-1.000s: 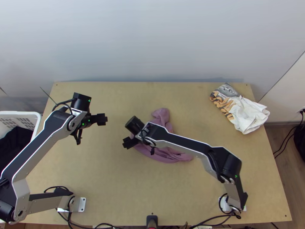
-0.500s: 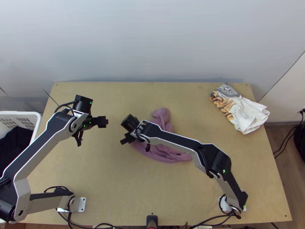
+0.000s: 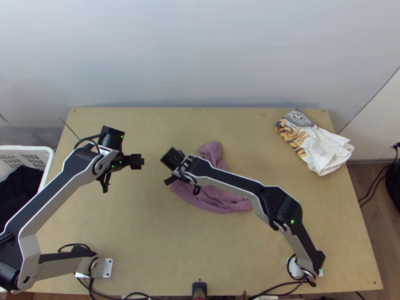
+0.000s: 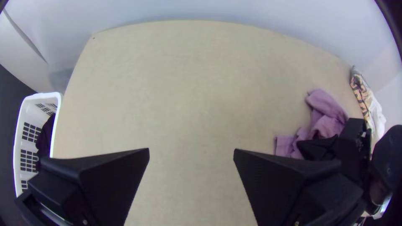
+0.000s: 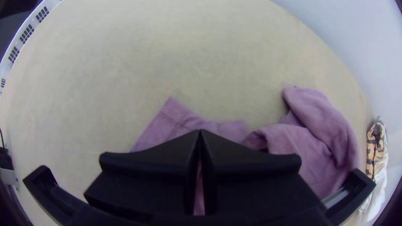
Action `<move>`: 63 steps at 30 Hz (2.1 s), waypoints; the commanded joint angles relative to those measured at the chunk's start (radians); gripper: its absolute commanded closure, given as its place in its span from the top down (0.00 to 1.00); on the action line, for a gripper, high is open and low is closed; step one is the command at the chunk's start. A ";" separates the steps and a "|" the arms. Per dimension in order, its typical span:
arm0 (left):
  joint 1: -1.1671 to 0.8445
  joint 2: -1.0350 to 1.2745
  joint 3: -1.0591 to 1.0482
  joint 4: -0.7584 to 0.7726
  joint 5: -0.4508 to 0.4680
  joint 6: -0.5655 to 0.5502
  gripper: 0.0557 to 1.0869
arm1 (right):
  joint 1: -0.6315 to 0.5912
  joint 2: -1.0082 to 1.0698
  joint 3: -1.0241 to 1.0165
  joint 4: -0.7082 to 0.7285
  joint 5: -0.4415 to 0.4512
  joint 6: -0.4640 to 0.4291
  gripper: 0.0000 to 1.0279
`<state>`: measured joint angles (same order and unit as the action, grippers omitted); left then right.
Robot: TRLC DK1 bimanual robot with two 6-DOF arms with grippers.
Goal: Fold the t-shirt
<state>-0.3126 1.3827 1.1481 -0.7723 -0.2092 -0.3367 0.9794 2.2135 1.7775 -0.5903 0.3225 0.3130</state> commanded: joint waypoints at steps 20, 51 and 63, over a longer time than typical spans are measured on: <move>-0.238 0.248 0.176 -0.002 0.074 0.001 0.95 | -0.326 -0.405 -0.082 -0.187 -0.083 0.081 0.03; -0.344 0.851 0.708 -0.039 0.073 -0.010 0.68 | -0.390 -0.537 -0.128 -0.261 -0.138 0.081 0.03; -0.358 0.803 0.742 -0.127 0.073 0.074 0.04 | -0.418 -0.563 -0.113 -0.264 -0.138 0.087 0.03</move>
<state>-0.6727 2.2257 1.8740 -0.8822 -0.1387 -0.2871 0.5716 1.6646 1.6520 -0.8513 0.1829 0.3996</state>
